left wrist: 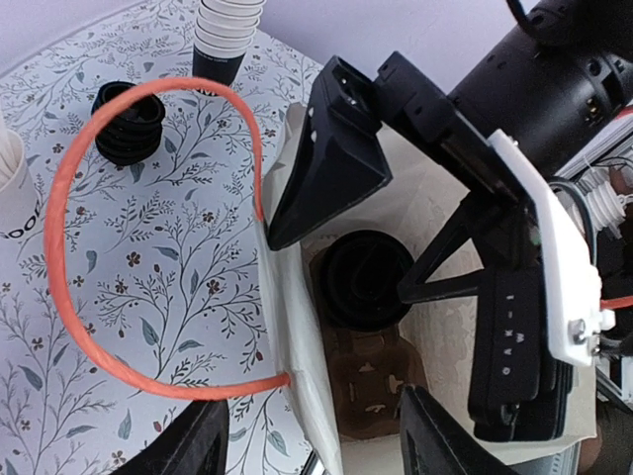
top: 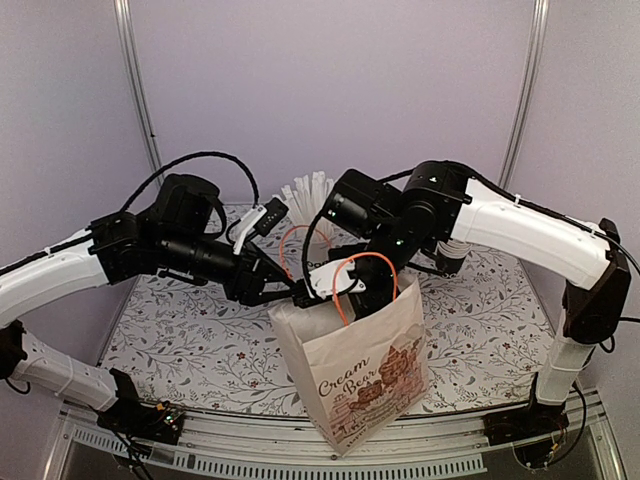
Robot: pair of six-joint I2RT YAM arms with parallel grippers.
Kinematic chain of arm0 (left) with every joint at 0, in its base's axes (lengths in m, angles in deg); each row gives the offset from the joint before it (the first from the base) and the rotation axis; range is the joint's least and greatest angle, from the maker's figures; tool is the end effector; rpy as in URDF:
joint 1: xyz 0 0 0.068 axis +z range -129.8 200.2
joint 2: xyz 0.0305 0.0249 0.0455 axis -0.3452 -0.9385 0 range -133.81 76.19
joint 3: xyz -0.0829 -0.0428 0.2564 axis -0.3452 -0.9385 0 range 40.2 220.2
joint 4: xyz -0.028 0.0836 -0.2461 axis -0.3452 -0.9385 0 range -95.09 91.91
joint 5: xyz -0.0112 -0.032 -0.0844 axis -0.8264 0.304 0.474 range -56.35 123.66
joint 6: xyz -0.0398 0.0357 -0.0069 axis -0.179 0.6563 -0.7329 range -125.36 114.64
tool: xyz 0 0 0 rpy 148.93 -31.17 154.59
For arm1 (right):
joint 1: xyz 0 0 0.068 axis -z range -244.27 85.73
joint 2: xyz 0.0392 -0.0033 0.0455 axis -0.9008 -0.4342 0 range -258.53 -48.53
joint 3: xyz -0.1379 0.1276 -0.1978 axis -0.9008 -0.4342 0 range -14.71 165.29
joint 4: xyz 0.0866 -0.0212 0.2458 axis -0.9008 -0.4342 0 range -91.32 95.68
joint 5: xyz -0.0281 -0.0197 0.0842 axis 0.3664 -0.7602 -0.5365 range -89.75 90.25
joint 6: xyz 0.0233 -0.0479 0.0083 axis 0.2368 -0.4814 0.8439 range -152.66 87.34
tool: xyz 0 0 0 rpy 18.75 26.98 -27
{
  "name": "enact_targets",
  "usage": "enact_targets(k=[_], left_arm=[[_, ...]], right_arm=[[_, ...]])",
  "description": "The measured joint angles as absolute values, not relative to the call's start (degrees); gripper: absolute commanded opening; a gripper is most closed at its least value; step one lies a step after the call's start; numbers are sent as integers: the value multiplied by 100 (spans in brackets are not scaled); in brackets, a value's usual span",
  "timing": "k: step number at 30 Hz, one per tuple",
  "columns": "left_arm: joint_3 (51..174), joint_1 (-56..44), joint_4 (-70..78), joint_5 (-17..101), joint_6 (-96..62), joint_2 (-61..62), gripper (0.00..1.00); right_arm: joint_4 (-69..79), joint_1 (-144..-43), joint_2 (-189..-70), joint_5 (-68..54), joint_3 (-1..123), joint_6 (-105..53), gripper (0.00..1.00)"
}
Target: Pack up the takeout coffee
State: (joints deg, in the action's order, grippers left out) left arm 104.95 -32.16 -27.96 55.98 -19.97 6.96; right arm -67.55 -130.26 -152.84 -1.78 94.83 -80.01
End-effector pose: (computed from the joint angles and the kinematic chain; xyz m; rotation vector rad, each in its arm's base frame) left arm 0.1504 -0.2170 0.3407 0.9781 2.1149 -1.0561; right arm 0.1472 0.3338 0.3498 -2.3158 1.5114 0.1352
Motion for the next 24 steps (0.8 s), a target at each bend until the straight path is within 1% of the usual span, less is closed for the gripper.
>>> enact_targets(k=[6,10,11,16,18,19,20,22,24], left_arm=[[10556,-3267,-2838,5646,-2231,696,60],[10661,-3363,-2934,5616,-2353,624,56],[10703,-3395,-2945,5598,-2380,556,54],[10854,-3498,-3034,5493,-2456,130,33],[10902,-3520,-3054,5489,-2467,-45,19],[10924,-3527,-3065,5495,-2493,-113,14],[11026,-3553,-3078,5513,-2480,-268,5],[11077,-3557,-3122,5511,-2460,-286,0],[11251,-3570,-3185,5502,-2401,-342,0]], right_arm=[[-6753,-13026,-15234,-129,9463,-8001,99],[-6753,-13026,-15094,-73,9443,-8003,99],[-6753,-13026,-15051,-66,9441,-8003,99],[-6750,-13026,-14865,-49,9422,-8003,99],[-6753,-13026,-14806,-44,9391,-8003,99],[-6748,-13026,-14788,-44,9378,-8003,99],[-6744,-13026,-14779,24,9352,-8003,99],[-6731,-13026,-14762,78,9345,-8014,99],[-6698,-13026,-14686,174,9343,-8047,99]])
